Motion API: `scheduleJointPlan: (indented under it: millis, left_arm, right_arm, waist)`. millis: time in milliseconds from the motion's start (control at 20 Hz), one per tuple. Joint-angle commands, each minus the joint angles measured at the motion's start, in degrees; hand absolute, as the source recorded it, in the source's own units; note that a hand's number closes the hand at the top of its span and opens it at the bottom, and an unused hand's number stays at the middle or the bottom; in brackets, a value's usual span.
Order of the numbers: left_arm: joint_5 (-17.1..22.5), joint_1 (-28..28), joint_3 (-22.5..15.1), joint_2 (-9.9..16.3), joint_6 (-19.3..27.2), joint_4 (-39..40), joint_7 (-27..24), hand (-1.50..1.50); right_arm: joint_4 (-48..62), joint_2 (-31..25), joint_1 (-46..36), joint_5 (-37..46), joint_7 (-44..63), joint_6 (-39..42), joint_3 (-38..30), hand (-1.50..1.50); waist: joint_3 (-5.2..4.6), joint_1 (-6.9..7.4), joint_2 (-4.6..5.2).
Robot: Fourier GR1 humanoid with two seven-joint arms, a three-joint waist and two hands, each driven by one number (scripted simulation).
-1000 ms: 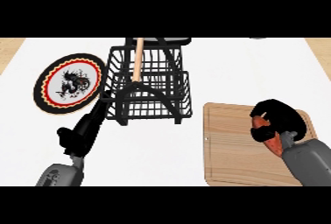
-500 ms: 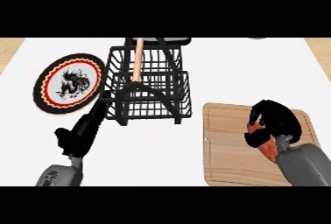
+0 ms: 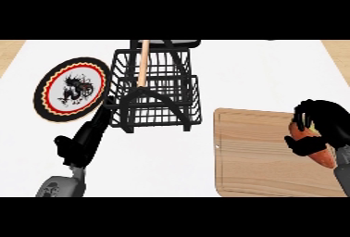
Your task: Pick the sweet potato from the cutting board and place it in the tiered basket
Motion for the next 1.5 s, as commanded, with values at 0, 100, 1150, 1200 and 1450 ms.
scheduleJointPlan:
  millis: [0, 100, 1150, 1200, 1450]
  left_arm:
    - [0.5, 0.6, 0.4, -0.1, -0.3, -1.3, -0.4, 0.0]
    - [-0.7, 2.8, -0.7, -0.9, 1.1, -2.3, 0.2, 0.0]
    - [-1.6, -1.9, 0.3, -2.2, -1.2, 2.7, -1.6, 0.0]
    - [-2.8, -1.9, -0.9, -3.4, 0.2, 1.8, 0.3, 0.0]
    - [-3.0, -2.3, -0.4, -3.5, 0.0, 2.2, -0.7, 0.0]
  right_arm:
    - [-3.3, 1.9, 0.6, -8.3, -4.9, -0.9, -6.3, 1.5]
    - [-8.8, 5.7, 1.5, -14.0, -3.9, 0.0, -7.1, 1.5]
    - [-5.9, 19.3, -48.8, -18.5, 36.2, 4.7, -3.3, 1.5]
    - [-4.7, 19.6, -48.7, -18.9, 35.1, 5.1, -4.2, 1.5]
    - [10.8, 26.0, -58.6, -14.8, 32.2, 1.2, -3.2, 1.5]
  waist:
    - [0.04, -0.17, -0.06]
    - [0.05, -0.47, -0.39]
    - [-0.12, 1.82, 0.29]
    - [-0.06, 1.28, 0.2]
    - [-0.06, 1.71, 0.36]
